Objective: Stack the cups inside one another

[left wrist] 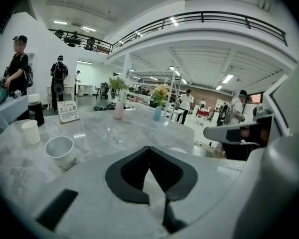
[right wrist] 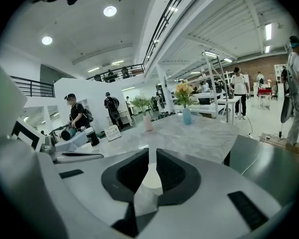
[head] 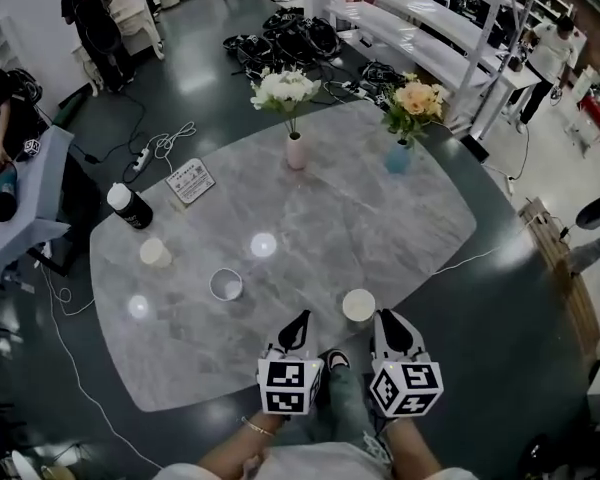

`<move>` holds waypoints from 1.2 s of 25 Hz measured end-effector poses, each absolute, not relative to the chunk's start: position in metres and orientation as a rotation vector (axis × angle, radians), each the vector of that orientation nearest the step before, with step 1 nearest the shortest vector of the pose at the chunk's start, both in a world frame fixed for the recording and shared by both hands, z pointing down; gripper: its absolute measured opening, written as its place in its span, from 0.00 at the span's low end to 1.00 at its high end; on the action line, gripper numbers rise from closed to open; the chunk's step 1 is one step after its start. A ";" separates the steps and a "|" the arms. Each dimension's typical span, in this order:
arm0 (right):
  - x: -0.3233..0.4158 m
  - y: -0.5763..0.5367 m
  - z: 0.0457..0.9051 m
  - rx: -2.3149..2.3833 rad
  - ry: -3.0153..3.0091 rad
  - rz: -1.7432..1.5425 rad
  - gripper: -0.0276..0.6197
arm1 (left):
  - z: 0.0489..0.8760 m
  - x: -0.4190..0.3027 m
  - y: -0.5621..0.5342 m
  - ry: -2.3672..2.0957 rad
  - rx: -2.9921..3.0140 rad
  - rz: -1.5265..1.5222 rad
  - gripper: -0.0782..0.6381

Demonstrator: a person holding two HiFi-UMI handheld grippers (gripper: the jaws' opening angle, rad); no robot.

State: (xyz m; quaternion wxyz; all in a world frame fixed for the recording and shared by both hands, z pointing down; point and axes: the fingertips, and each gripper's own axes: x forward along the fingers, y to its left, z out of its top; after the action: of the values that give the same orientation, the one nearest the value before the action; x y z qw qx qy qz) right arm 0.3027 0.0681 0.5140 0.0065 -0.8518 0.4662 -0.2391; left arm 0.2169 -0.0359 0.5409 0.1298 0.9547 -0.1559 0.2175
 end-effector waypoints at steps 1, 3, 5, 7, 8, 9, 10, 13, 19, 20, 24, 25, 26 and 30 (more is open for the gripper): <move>0.302 0.070 0.519 -2.662 1.454 -0.761 0.06 | 0.545 0.219 -0.034 -0.445 2.773 0.643 0.10; 0.299 0.075 0.529 -2.656 1.446 -0.792 0.06 | 0.554 0.220 -0.030 -0.432 2.765 0.667 0.10; 0.296 0.077 0.539 -2.647 1.443 -0.827 0.09 | 0.563 0.221 -0.027 -0.424 2.759 0.694 0.10; 0.293 0.078 0.548 -2.638 1.445 -0.858 0.15 | 0.571 0.221 -0.026 -0.421 2.752 0.715 0.10; 0.292 0.079 0.553 -2.635 1.449 -0.871 0.16 | 0.575 0.221 -0.025 -0.420 2.748 0.724 0.10; 0.291 0.079 0.557 -2.633 1.455 -0.881 0.17 | 0.579 0.221 -0.025 -0.420 2.746 0.733 0.10; 0.290 0.079 0.561 -2.630 1.461 -0.892 0.18 | 0.583 0.220 -0.024 -0.421 2.743 0.744 0.10; 0.288 0.078 0.574 -2.612 1.482 -0.925 0.21 | 0.594 0.220 -0.024 -0.431 2.731 0.761 0.10; 0.284 0.074 0.602 -2.596 1.548 -0.997 0.30 | 0.615 0.218 -0.024 -0.451 2.705 0.793 0.10; 0.284 0.073 0.606 -2.593 1.558 -1.006 0.32 | 0.618 0.217 -0.024 -0.455 2.700 0.798 0.10; 0.285 0.069 0.620 -2.591 1.587 -1.030 0.37 | 0.628 0.215 -0.027 -0.476 2.683 0.805 0.10; 0.286 0.067 0.624 -2.590 1.593 -1.031 0.38 | 0.630 0.215 -0.028 -0.481 2.681 0.806 0.10; 0.287 0.066 0.627 -2.590 1.600 -1.031 0.39 | 0.632 0.215 -0.028 -0.488 2.680 0.805 0.10; 0.294 0.059 0.633 -2.611 1.645 -0.995 0.41 | 0.641 0.212 -0.029 -0.506 2.671 0.813 0.10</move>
State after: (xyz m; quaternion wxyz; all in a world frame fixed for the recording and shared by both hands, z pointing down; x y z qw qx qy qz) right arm 0.2936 0.0587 0.6328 -0.0502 -0.8042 0.5067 -0.3066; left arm 0.2123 -0.0289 0.6413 0.1514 0.9305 -0.1762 0.2831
